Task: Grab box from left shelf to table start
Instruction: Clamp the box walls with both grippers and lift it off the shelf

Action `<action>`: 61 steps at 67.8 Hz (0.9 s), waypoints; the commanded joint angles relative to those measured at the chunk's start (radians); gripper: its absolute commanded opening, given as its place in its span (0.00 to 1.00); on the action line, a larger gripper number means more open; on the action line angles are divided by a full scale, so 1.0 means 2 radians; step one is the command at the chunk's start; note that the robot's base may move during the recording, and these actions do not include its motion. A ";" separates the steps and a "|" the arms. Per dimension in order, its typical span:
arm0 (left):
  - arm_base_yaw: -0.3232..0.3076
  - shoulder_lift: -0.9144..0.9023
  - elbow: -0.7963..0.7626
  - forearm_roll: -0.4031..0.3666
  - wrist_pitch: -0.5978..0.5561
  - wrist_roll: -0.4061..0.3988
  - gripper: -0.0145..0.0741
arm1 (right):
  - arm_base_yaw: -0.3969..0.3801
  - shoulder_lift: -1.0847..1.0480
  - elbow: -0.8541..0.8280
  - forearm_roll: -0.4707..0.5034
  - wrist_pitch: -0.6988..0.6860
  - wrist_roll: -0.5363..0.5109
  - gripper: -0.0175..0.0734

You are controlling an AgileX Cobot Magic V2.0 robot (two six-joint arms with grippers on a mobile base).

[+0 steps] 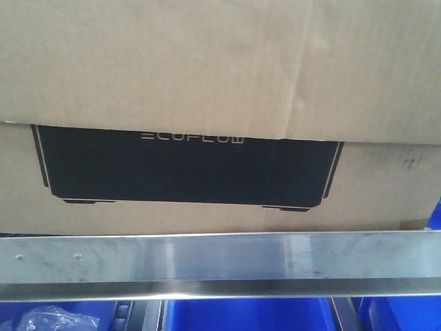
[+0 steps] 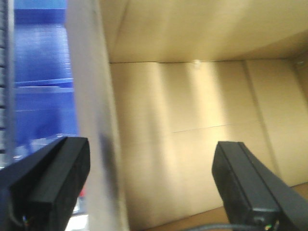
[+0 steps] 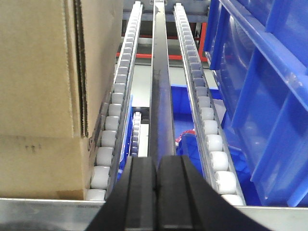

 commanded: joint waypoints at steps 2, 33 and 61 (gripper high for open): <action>-0.003 0.004 -0.038 -0.004 0.001 0.002 0.64 | -0.002 -0.005 0.001 -0.003 -0.044 -0.001 0.26; -0.060 0.030 -0.070 0.085 0.060 -0.050 0.59 | -0.002 -0.005 0.001 -0.003 -0.044 -0.001 0.26; -0.090 0.064 -0.088 0.177 0.075 -0.134 0.59 | -0.002 -0.005 0.001 -0.003 -0.045 -0.001 0.26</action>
